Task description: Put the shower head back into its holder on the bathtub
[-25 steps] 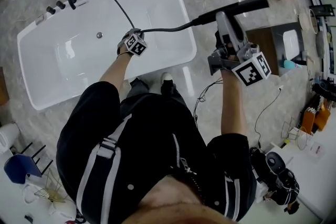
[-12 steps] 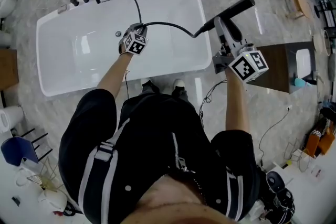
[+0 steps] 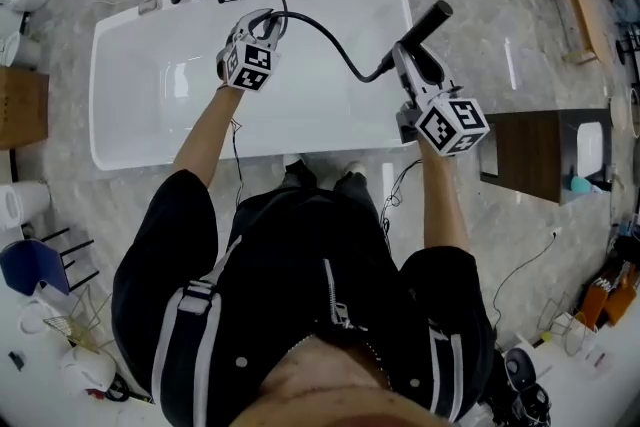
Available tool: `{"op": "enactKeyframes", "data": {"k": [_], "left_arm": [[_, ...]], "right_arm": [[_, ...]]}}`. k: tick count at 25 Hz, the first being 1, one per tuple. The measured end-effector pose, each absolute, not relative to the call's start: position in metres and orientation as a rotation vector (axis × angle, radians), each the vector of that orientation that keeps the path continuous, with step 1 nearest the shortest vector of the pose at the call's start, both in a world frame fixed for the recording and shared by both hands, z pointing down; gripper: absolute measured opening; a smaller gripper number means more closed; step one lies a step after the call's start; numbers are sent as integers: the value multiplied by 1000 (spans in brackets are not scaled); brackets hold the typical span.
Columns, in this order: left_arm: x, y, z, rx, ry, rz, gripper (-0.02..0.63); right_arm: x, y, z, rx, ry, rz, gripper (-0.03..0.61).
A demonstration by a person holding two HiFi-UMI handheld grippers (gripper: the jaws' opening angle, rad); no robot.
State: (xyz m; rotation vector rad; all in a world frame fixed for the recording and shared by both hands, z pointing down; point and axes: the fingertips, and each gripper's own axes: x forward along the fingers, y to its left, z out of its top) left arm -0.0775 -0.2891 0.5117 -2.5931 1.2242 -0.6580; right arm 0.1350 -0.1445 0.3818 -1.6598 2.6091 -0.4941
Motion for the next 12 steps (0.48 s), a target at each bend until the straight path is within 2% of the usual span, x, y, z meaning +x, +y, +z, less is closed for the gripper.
{"op": "enactKeyframes", "data": {"k": [12], "left_arm": [[-97, -359, 370, -2363, 1295, -459, 77]], "right_arm": [[113, -200, 342, -1523, 2611, -392, 127]]}}
